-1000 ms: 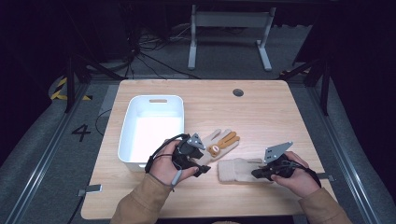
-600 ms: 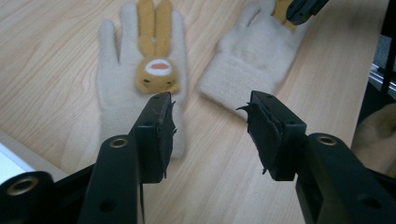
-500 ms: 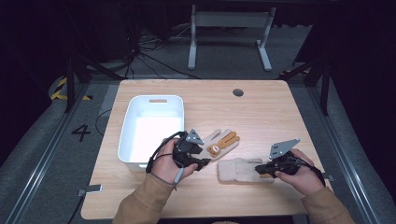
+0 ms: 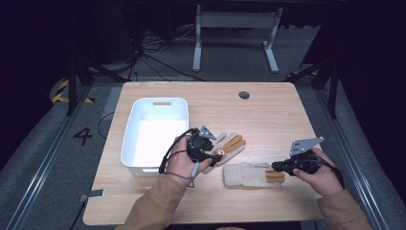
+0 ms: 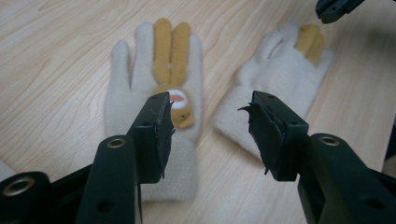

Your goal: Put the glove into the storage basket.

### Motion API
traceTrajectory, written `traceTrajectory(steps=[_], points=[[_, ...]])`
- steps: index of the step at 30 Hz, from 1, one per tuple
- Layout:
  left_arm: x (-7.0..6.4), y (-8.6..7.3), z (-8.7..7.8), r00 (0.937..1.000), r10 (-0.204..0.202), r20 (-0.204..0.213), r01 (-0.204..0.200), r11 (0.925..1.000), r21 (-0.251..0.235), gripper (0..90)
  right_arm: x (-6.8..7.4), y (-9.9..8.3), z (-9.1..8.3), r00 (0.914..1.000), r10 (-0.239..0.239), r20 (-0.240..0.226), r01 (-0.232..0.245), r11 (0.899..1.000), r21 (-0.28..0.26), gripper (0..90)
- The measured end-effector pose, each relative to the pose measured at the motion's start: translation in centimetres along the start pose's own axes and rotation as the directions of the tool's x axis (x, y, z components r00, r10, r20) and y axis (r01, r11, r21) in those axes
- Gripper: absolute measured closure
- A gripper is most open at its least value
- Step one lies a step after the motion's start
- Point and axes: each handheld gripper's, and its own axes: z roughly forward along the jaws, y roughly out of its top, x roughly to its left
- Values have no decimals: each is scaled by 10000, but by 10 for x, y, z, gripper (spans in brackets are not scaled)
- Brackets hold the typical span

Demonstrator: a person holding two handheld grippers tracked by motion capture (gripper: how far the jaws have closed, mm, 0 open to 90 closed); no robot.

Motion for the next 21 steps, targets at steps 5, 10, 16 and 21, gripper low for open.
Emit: traceTrajectory(steps=[5,10,16,21], points=[[-4,5,19,9991,-349,-245,348,9994,-48,449,-2,-1,-1,10000,55,17,-55,10000,-51,840],[-2,9,34,9971,-421,-637,425,9991,54,454,0,1,0,10000,24,-21,-24,10000,-94,830],[4,7,47,9965,-245,-802,273,9991,334,441,-2,-1,-1,10000,71,24,-71,9999,-132,820],[6,7,57,9965,-264,-788,305,9983,505,451,0,-3,-2,9999,122,74,-121,9998,-143,813]])
